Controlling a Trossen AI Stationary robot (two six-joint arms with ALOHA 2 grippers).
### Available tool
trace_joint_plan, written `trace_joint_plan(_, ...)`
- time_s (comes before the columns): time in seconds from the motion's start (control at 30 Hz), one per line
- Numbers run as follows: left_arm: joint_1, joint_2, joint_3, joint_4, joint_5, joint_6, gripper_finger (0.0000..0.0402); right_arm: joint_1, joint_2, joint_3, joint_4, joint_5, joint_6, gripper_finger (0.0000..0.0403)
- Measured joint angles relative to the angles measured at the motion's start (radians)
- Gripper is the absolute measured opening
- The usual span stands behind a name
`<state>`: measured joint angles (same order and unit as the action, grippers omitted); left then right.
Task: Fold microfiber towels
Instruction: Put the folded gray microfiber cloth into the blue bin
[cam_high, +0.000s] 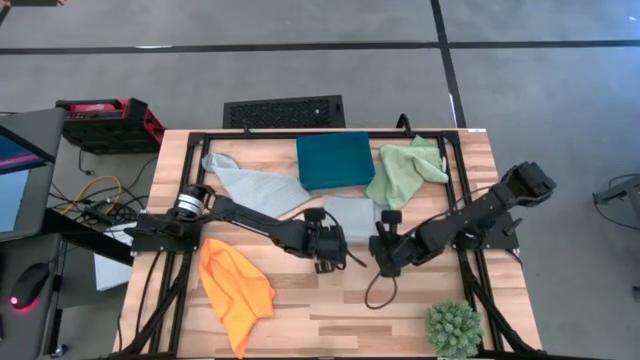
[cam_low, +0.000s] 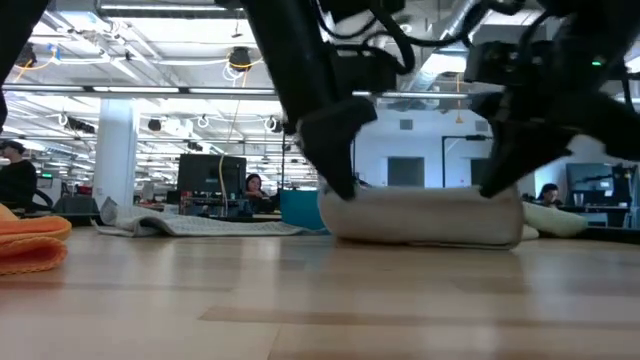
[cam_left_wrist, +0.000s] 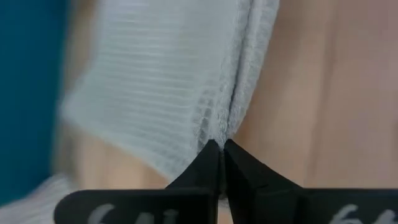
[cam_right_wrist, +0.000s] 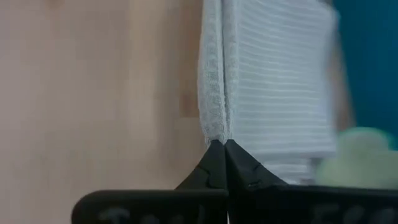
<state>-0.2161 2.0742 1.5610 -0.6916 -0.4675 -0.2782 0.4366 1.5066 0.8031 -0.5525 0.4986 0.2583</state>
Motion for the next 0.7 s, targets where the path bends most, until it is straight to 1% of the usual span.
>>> trace_joint_plan(0.1, 0.015, -0.039, 0.001, -0.047, -0.059, -0.025, 0.0000, -0.044, -0.002, 0.031, -0.050, 0.069, -0.027, 0.0001)
trace_joint_plan(0.23, 0.056, -0.094, 0.002, -0.102, -0.117, -0.044, 0.0000, -0.116, -0.002, 0.064, -0.065, 0.119, -0.106, 0.0001)
trace_joint_plan(0.57, 0.204, -0.131, 0.003, -0.139, -0.123, -0.043, 0.0000, -0.303, -0.002, 0.135, -0.063, 0.285, -0.295, 0.0000)
trace_joint_plan(0.63, 0.230, -0.142, 0.004, -0.140, -0.127, -0.031, 0.0000, -0.341, -0.002, 0.147, -0.053, 0.306, -0.321, 0.0000)
trace_joint_plan(0.7, 0.255, -0.153, 0.005, -0.140, -0.153, -0.021, 0.0000, -0.380, -0.003, 0.152, -0.026, 0.314, -0.359, 0.0000)
